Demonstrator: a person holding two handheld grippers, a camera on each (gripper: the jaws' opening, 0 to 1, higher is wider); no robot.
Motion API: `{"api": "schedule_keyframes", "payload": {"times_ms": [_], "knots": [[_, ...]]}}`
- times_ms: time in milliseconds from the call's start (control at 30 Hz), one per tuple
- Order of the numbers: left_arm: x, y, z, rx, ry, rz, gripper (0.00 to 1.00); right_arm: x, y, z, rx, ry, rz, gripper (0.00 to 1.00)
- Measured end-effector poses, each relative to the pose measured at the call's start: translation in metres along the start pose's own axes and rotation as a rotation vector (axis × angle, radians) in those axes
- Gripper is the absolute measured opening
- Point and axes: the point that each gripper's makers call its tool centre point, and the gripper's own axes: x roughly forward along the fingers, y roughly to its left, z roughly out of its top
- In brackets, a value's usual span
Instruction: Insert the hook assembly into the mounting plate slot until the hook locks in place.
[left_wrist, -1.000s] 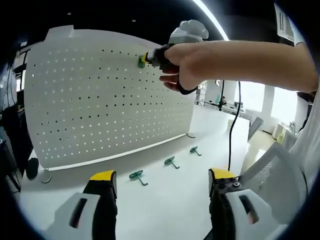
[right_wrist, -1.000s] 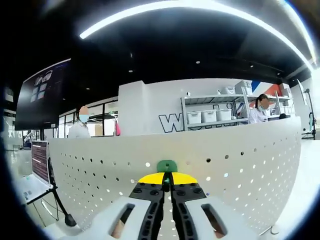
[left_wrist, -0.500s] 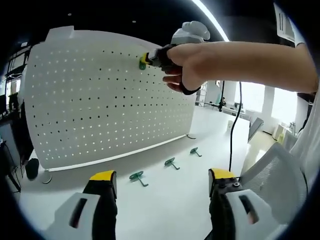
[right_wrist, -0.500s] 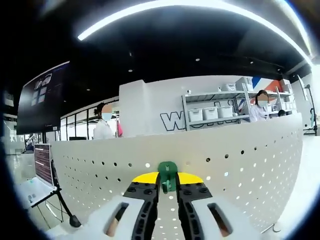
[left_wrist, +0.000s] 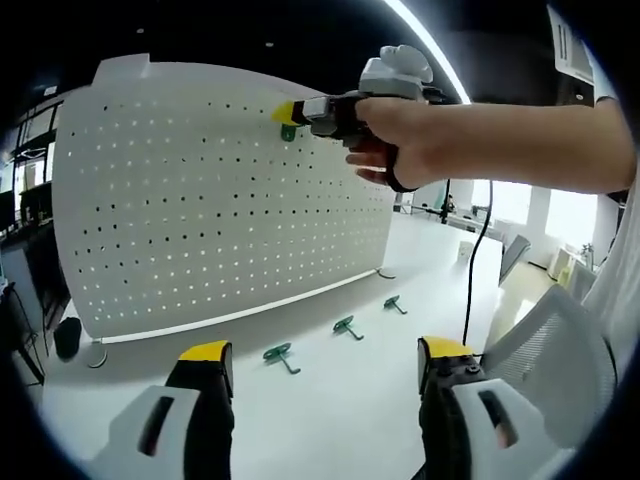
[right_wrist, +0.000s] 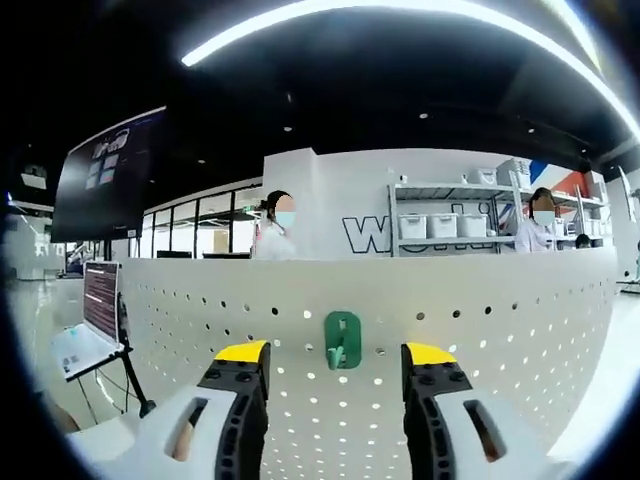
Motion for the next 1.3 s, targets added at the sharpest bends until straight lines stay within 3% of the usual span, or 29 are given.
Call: {"api": "schedule_keyframes", "payload": {"times_ms": [267, 333, 367, 433, 500, 567, 600, 933, 1300], "knots": [[0.000, -0.001, 0.000, 0.008, 0.004, 0.001, 0.77, -0.002, -0.002, 0.000, -0.002, 0.007, 0.030, 0.52], [-0.001, 0.000, 0.000, 0.008, 0.003, 0.005, 0.77, -0.004, 0.001, -0.001, -0.001, 0.003, 0.079, 0.52], [0.000, 0.000, 0.000, 0.006, 0.002, 0.006, 0.77, -0.006, 0.008, -0.002, 0.017, -0.001, 0.141, 0.52], [0.000, 0.001, 0.001, 0.008, 0.000, 0.008, 0.77, -0.008, 0.006, -0.005, -0.019, 0.005, 0.166, 0.52], [0.000, 0.001, 0.001, 0.008, 0.000, 0.009, 0.77, -0.013, 0.011, -0.003, 0.045, -0.016, 0.237, 0.51], [0.000, 0.001, 0.001, 0.008, 0.000, 0.009, 0.77, -0.017, 0.013, -0.005, 0.027, -0.018, 0.287, 0.52], [0.000, 0.001, 0.001, 0.010, 0.000, 0.009, 0.77, -0.020, 0.015, -0.006, 0.062, -0.012, 0.319, 0.52], [0.001, 0.001, 0.001, 0.020, 0.002, 0.011, 0.78, -0.031, 0.011, -0.003, 0.047, -0.024, 0.390, 0.53], [-0.001, 0.007, 0.004, 0.016, -0.008, 0.033, 0.78, -0.075, 0.006, -0.031, 0.005, 0.018, 0.461, 0.58]]}}
